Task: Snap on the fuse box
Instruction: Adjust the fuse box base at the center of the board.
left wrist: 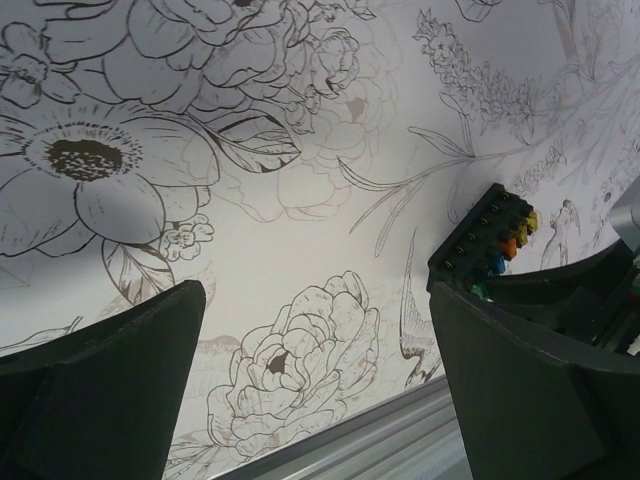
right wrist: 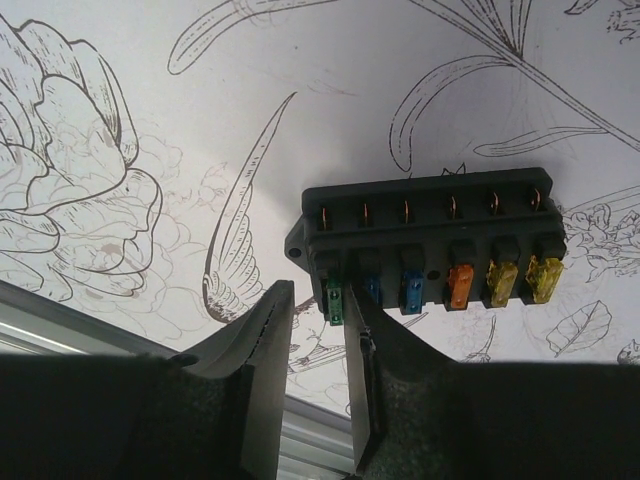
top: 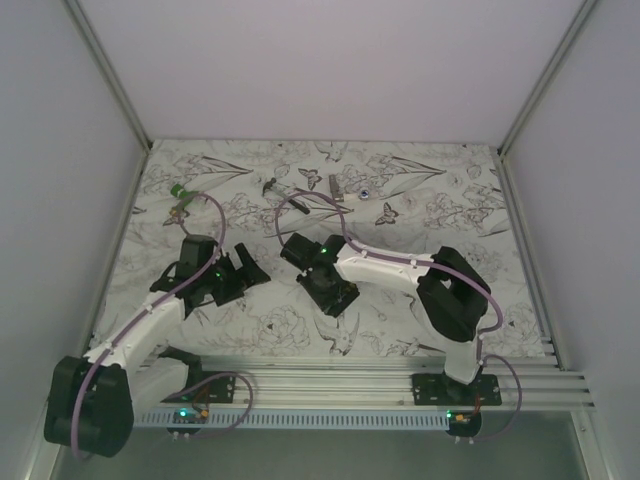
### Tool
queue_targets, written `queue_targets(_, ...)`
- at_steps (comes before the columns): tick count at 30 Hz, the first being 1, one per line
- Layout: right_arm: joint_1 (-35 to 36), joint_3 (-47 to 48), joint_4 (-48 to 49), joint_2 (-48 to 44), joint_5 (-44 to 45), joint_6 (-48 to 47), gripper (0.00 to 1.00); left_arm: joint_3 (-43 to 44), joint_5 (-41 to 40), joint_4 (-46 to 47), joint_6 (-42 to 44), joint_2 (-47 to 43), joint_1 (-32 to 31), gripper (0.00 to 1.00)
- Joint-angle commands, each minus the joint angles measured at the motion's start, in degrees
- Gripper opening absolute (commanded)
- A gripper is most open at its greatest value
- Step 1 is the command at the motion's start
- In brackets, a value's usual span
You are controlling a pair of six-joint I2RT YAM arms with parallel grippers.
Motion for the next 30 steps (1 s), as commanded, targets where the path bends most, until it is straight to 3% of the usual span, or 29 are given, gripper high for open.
queue_targets(1, 0.45, -0.35, 0.05, -1.53, 1.45, 0.65, 0.33, 1.91, 1.02, 0.07, 1.18, 0.25, -1.36, 1.0)
queue_targets(14, -1.27, -4.15, 2.54, -11.31, 3.05, -0.76, 0.36, 1.95, 1.65, 0.21, -0.57, 0.74, -5.2, 0.98)
queue_targets(22, -16.32, -13.41, 9.3, -18.0, 4.31, -2.26, 0.34, 3.01, 1.25, 2.69, -3.84, 3.9, -12.38, 0.91)
queue_targets(26, -22.08, -14.76, 13.24, -15.97, 5.08, -4.38, 0.31, 3.92, -0.1, 3.16, -4.65, 6.86, -15.96, 0.82)
queue_targets(30, -23.4, -14.81, 16.2, -11.36, 4.2, -5.76, 0.27, 4.6, -0.9, 3.47, -5.04, 9.26, -17.62, 0.8)
